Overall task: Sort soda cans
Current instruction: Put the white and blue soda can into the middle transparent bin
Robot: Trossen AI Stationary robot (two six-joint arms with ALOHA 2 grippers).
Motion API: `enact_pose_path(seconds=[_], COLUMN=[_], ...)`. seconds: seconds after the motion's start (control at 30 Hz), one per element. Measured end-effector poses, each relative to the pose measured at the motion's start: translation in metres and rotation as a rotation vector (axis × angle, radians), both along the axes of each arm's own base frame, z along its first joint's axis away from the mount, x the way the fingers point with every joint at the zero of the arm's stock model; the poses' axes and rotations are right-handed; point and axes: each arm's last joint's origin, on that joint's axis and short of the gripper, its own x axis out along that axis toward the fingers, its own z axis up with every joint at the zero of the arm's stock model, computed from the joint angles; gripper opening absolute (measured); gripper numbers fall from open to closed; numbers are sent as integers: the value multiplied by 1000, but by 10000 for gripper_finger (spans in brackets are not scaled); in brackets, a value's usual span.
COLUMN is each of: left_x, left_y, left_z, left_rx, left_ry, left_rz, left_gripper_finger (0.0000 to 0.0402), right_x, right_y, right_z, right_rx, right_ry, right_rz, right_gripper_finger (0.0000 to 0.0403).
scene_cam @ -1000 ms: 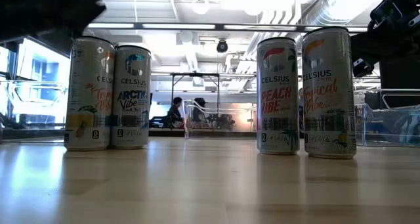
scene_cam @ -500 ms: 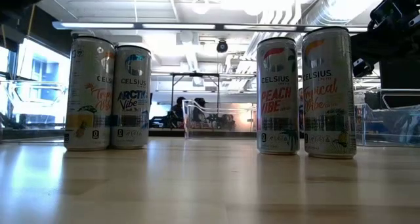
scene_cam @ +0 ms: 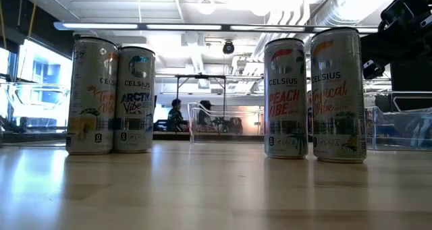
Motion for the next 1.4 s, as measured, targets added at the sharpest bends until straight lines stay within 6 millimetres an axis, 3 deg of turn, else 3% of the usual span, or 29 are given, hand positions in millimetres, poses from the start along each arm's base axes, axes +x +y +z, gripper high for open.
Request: enact_pose_path(seconds=[0.2,0.43,0.67,0.9,1.17,1.4], left_x=[35,65,72,69,69,68], left_y=[1,5,-3,-9,-9,-8], left_z=[-7,-27,-33,-52,-67,-65], left_rx=[-91,-63,9,-31,-48,-49], left_ry=[132,331,674,903,946,936], left_rz=[51,60,78,141,166,181], left_gripper_finger=[255,317,320,321,321,321], right_x=[0,0,0,0,0,0], right_y=[0,0,0,0,0,0], right_z=[0,0,0,0,0,0], right_rx=[0,0,0,0,0,0], right_ry=[0,0,0,0,0,0], right_rz=[0,0,0,0,0,0], right_gripper_finger=[0,0,0,0,0,0])
